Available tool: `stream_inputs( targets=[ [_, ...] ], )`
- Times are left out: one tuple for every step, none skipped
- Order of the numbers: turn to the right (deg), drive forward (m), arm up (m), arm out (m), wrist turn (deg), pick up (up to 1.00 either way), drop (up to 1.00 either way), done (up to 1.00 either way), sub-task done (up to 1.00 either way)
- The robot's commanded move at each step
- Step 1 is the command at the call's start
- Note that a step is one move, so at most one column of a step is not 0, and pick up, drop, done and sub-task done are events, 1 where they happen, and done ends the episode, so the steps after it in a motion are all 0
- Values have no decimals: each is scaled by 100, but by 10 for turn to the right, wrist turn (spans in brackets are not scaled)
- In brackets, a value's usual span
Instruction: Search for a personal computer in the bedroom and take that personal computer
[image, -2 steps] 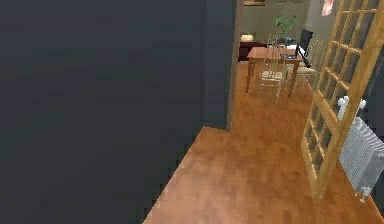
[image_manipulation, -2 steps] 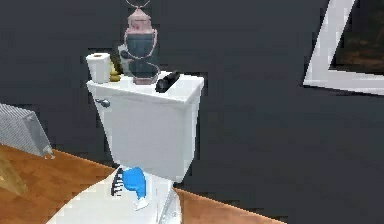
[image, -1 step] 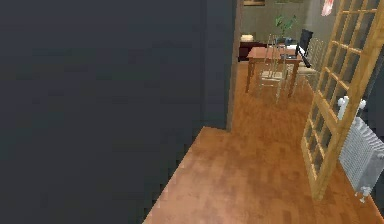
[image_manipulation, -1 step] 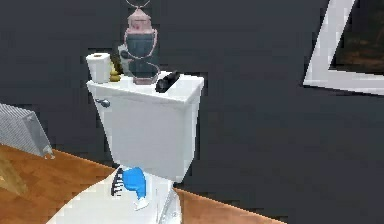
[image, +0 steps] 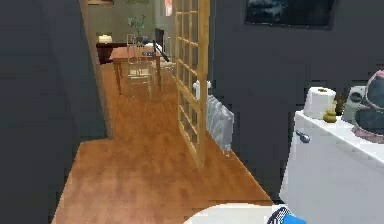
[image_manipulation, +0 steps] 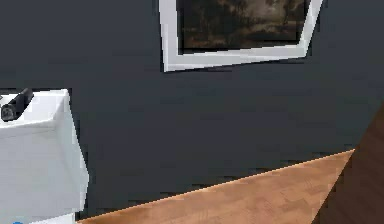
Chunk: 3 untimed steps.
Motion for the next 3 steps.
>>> stream_inputs(
  targets=[
    [270, 0, 0, 0, 0, 0, 0, 0, 0],
    [-180, 0, 0, 0, 0, 0, 0, 0, 0],
    [-450, 0, 0, 0, 0, 0, 0, 0, 0]
  ],
)
